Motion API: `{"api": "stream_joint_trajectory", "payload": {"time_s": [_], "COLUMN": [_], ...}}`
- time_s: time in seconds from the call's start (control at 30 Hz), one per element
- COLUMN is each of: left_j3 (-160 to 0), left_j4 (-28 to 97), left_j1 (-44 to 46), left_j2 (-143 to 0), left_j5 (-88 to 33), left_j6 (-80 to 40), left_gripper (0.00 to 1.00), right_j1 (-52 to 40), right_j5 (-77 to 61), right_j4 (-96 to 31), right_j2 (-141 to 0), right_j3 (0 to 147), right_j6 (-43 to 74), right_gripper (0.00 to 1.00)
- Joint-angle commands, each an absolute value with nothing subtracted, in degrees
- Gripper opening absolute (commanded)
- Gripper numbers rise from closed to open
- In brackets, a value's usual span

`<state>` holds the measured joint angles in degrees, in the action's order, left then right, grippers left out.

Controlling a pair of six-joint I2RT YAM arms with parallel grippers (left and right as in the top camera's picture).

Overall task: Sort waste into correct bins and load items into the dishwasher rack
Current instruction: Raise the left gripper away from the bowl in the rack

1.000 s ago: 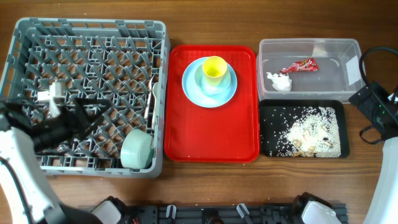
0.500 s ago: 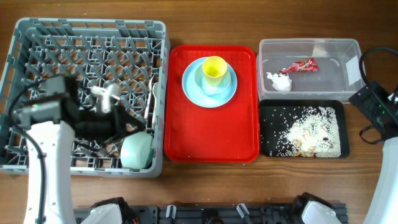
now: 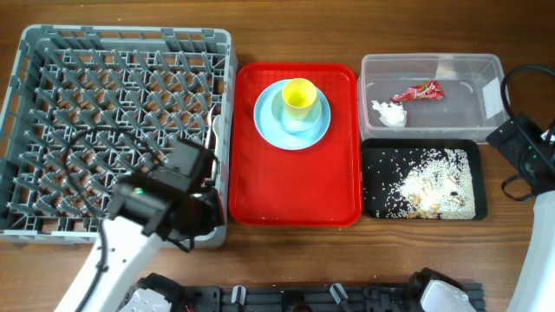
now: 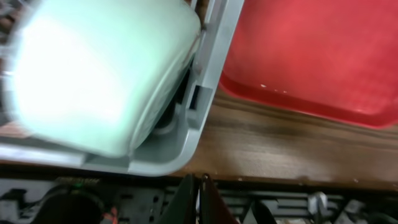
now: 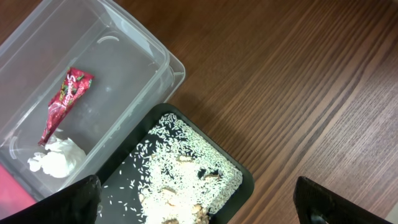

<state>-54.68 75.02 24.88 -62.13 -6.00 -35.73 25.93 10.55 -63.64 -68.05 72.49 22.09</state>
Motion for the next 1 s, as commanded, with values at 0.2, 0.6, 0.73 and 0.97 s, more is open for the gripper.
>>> {"api": "stream_joint_trajectory", "payload": {"time_s": [0.2,0.6,0.73,0.97], "left_j3": [-53.4,-67.4,-67.4,-67.4], "left_j4": [72.1,75.8,77.5,77.8], "left_j1": [21.6,19.4,20.4,21.1], "left_j2": [-64.5,-63.4,-62.9,-61.9], "left_j5": [14.1,21.3,18.4,17.0], "left_j6": [-47.6,-48.4,-48.2,-47.2], "left_gripper": [0.04,0.04,0.04,0.04], "right_j1": [26.1,26.1,26.1,26.1], "right_j5": [10.7,10.7,10.7,10.7], "right_j4": [-63.5,-63.5,-63.5,-63.5], "right_j2": [-69.0,-69.4,-69.8,-69.9], "right_j3": [73.5,73.5,73.5,73.5], "right_j6": [22.5,22.5,22.5,22.5], "right_gripper": [1.0,1.0,1.0,0.99]}}
